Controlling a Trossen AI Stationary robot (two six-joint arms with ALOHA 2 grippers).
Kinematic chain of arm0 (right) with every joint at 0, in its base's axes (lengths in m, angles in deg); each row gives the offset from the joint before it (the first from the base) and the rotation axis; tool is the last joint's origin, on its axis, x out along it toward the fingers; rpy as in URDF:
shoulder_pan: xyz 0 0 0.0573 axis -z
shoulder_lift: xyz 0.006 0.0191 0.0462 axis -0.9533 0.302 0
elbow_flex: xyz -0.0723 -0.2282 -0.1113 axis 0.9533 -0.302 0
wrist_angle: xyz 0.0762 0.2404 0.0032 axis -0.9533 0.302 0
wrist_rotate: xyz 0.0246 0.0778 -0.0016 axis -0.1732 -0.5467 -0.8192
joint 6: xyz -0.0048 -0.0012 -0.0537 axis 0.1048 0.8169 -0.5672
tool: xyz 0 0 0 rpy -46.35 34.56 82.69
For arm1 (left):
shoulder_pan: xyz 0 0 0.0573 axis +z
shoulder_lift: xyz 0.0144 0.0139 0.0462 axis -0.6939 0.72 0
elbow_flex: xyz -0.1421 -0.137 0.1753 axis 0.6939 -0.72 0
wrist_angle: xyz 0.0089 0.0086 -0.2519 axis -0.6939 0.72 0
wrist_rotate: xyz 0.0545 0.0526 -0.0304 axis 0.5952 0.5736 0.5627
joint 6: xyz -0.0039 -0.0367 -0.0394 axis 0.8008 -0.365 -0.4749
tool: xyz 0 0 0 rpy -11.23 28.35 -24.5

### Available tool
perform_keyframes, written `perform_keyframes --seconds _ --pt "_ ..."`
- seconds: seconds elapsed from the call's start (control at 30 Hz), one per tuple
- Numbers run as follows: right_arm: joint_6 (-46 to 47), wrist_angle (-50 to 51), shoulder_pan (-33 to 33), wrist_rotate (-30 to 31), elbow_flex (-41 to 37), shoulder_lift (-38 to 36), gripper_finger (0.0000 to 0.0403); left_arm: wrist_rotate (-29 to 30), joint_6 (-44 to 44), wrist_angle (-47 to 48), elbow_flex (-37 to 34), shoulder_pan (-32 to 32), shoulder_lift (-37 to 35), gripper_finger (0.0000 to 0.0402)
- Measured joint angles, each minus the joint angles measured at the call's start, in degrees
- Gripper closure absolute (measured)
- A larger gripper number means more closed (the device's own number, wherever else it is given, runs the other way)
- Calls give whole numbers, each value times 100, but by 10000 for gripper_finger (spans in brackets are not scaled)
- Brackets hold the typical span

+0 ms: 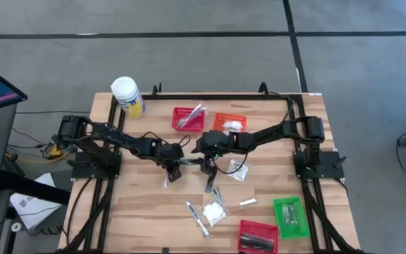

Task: Pick & Place Travel size toiletries
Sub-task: Put the black comb into the bottom red bin

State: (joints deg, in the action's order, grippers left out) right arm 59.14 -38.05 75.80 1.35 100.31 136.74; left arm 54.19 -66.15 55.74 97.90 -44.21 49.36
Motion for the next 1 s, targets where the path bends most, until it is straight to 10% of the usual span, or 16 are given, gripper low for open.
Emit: perform_keyframes --seconds 1.0 --pt "142 71 -79 11 -23 152 202 167 -15 -102 7 98 74 400"
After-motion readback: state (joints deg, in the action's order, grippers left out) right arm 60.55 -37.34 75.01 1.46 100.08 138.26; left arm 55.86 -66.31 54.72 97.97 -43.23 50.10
